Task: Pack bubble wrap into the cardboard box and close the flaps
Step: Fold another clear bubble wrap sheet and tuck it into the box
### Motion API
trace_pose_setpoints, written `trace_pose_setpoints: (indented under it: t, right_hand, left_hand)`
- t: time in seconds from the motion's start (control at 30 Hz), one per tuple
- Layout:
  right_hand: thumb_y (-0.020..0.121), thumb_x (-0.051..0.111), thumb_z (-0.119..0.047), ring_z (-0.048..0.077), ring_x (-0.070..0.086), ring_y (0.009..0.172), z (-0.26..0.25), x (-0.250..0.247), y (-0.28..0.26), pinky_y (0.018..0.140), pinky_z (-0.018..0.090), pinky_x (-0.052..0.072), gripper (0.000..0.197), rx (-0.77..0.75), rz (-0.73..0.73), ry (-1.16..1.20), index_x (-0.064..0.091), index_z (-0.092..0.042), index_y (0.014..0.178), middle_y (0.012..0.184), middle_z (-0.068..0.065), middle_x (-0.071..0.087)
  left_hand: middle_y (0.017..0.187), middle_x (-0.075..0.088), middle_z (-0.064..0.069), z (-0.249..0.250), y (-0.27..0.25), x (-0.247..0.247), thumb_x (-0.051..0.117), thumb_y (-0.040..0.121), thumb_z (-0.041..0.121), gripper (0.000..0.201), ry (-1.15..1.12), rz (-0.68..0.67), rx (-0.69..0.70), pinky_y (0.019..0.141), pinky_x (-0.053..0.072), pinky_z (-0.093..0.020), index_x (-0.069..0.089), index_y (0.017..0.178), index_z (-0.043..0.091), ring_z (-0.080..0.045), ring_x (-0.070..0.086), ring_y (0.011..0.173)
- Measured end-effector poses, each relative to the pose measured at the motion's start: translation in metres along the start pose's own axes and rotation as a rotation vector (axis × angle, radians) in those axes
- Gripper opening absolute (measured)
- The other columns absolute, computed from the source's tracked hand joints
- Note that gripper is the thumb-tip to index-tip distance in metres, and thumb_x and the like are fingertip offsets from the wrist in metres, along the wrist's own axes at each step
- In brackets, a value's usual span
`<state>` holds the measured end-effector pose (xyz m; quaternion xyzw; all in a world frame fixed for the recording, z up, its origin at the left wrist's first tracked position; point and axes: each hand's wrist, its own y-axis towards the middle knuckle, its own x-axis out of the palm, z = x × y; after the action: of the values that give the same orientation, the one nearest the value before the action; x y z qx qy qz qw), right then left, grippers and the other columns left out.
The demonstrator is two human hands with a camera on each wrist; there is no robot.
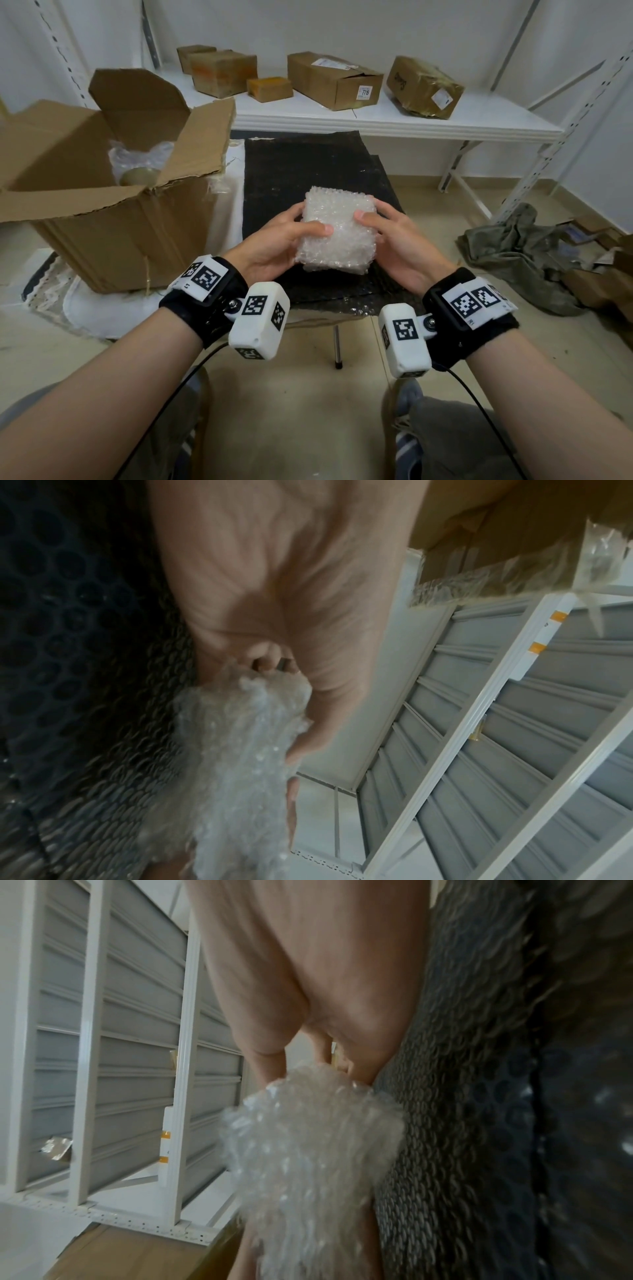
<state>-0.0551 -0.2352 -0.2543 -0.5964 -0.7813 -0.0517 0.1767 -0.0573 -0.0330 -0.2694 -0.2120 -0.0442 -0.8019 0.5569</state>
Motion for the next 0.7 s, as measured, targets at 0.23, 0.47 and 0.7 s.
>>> trace_pose_setpoints:
  t: [0.23, 0.47, 0.7]
  right_hand:
    - [0.092, 0.065, -0.023, 0.026, 0.066, 0.113, 0.001, 0.004, -0.004, 0.092, 0.044, 0.056, 0.044, 0.162, -0.079, -0.125, 0.053, -0.014, 0.133, 0.127, 0.009, 0.066]
    - [0.092, 0.063, -0.009, 0.029, 0.066, 0.113, 0.002, -0.001, -0.001, 0.077, 0.038, 0.059, 0.046, 0.120, -0.004, -0.076, 0.050, -0.015, 0.136, 0.130, 0.011, 0.063]
    - [0.093, 0.060, -0.010, 0.027, 0.063, 0.114, -0.004, -0.004, -0.010, 0.071, 0.031, 0.058, 0.046, 0.042, 0.130, 0.023, 0.048, -0.016, 0.137, 0.132, 0.009, 0.060]
  left_hand:
    - [0.130, 0.063, -0.010, 0.000, 0.000, 0.000, 0.068, 0.084, 0.000, 0.063, 0.023, 0.075, 0.076, 0.094, 0.055, -0.041, 0.046, 0.141, 0.017, -0.026, 0.066, 0.114]
    - [0.123, 0.069, -0.004, -0.001, 0.001, 0.004, 0.068, 0.090, 0.016, 0.048, 0.143, 0.137, 0.120, 0.093, 0.054, -0.034, 0.054, 0.136, 0.018, -0.020, 0.067, 0.112]
    - [0.128, 0.065, -0.009, 0.010, -0.005, 0.021, 0.060, 0.096, 0.028, 0.036, 0.149, 0.066, 0.000, 0.100, 0.052, -0.036, 0.062, 0.128, 0.012, -0.023, 0.063, 0.117]
